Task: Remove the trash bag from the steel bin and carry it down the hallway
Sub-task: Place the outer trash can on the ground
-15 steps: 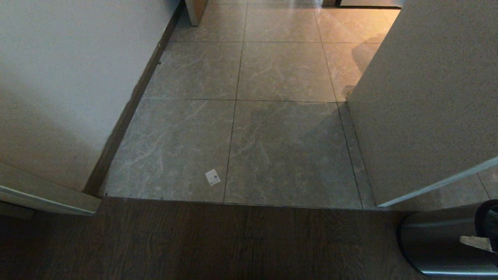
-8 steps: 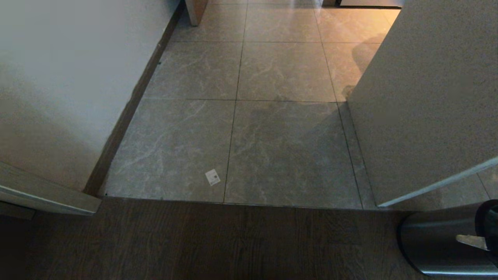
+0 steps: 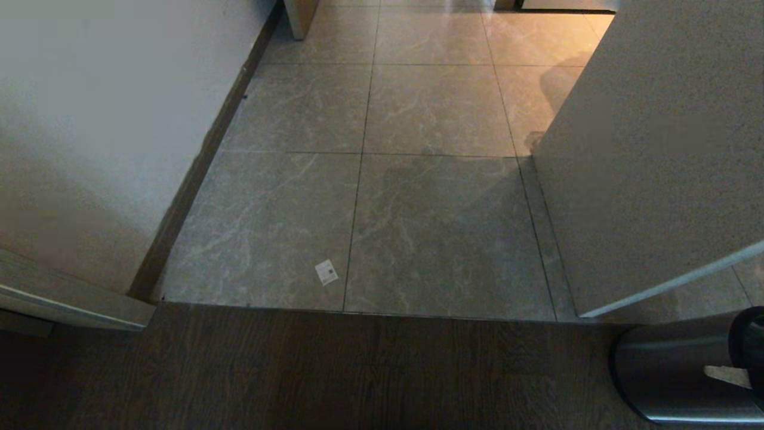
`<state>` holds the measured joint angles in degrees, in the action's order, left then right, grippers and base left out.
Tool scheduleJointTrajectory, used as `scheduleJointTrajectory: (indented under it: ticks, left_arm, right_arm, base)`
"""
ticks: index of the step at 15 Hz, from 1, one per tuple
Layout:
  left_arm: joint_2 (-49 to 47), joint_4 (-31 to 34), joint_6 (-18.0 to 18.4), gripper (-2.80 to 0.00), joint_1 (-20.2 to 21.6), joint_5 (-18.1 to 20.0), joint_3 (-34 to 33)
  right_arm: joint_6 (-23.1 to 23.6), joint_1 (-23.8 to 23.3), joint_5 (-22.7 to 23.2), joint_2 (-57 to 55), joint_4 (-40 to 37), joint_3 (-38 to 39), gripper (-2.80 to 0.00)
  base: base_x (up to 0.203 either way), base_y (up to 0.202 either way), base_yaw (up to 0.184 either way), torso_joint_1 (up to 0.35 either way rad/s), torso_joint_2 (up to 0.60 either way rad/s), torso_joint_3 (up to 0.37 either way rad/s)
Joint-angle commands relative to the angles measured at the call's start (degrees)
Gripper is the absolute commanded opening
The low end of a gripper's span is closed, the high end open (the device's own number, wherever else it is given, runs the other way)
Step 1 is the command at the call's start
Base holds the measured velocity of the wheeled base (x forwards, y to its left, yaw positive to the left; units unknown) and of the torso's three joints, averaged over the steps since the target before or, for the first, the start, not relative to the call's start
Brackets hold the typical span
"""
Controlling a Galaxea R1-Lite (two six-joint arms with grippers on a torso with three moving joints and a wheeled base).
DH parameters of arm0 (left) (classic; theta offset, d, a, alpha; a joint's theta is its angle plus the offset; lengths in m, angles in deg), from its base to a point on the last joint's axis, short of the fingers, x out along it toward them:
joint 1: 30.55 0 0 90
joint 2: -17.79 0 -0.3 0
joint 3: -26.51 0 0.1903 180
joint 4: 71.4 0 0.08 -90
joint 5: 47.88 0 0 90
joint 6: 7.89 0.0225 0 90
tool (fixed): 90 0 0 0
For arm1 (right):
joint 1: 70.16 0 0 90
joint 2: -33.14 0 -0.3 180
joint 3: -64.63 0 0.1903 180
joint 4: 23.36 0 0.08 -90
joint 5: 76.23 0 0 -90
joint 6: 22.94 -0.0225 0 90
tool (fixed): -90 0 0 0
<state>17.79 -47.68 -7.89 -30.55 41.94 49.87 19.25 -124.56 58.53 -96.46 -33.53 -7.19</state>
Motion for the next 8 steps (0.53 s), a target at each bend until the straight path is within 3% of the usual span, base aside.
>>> scheduleJointTrajectory:
  ticks: [1, 8]
  left_arm:
    - [0.0, -0.08, 0.0, -2.8, 0.0, 0.01, 0.0]
    - [0.0, 0.0, 0.0, -2.8, 0.0, 0.01, 0.0]
  right_arm:
    - [2.82, 0.0, 0.24, 0.49, 0.02, 0.29, -2.8]
    - [4.25, -1.79, -1.4, 1.79, -0.84, -3.0, -2.8]
  base:
    - [0.0, 0.0, 0.0, 0.0, 0.0, 0.0]
    - [0.0, 0.0, 0.0, 0.0, 0.0, 0.0]
